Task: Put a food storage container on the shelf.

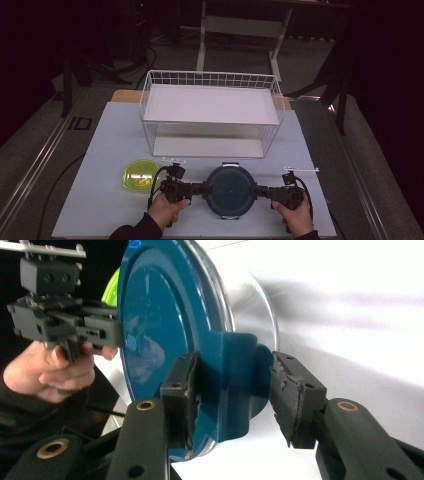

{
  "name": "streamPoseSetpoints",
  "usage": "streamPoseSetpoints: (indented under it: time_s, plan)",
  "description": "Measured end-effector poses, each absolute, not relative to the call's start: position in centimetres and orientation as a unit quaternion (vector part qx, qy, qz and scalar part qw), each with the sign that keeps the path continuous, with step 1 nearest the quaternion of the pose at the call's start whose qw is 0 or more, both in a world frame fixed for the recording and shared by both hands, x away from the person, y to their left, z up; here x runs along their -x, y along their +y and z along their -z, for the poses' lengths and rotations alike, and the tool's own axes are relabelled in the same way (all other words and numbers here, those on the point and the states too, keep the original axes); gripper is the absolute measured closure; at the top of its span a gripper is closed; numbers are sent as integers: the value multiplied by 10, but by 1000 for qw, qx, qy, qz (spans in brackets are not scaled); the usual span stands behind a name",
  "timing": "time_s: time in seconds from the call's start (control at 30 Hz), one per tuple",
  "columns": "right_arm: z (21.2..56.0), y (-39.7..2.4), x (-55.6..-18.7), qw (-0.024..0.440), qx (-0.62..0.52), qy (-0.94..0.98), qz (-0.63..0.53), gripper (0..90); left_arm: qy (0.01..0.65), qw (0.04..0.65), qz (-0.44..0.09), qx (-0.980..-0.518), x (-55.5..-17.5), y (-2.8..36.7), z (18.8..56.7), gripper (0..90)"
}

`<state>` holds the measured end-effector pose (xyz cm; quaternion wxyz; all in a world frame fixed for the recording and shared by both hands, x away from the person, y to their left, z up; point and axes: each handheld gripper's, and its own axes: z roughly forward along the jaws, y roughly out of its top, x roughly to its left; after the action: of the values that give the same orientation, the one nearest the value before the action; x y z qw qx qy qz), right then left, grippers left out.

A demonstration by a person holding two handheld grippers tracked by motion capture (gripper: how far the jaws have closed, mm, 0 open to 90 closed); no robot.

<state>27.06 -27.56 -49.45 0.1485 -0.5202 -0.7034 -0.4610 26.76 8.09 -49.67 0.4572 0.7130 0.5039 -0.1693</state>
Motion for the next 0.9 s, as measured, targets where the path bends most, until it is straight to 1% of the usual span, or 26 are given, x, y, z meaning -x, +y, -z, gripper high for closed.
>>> streamPoseSetpoints:
  time_s: [0.17, 0.27, 0.53, 0.73, 0.9]
  plan:
    - [487, -275, -269, 143, 517, -706, 463, 552, 500, 462, 169, -712, -268, 82, 489, 565]
    - [482, -275, -269, 140, 513, -707, 466, 552, 496, 468, 160, -714, -268, 83, 480, 565]
    - [460, -271, -272, 133, 502, -709, 477, 553, 488, 479, 144, -715, -269, 88, 457, 567]
    - [445, -268, -277, 137, 494, -711, 481, 553, 488, 485, 137, -713, -271, 91, 440, 568]
    - [430, -266, -279, 129, 489, -713, 485, 554, 487, 491, 132, -711, -272, 93, 427, 568]
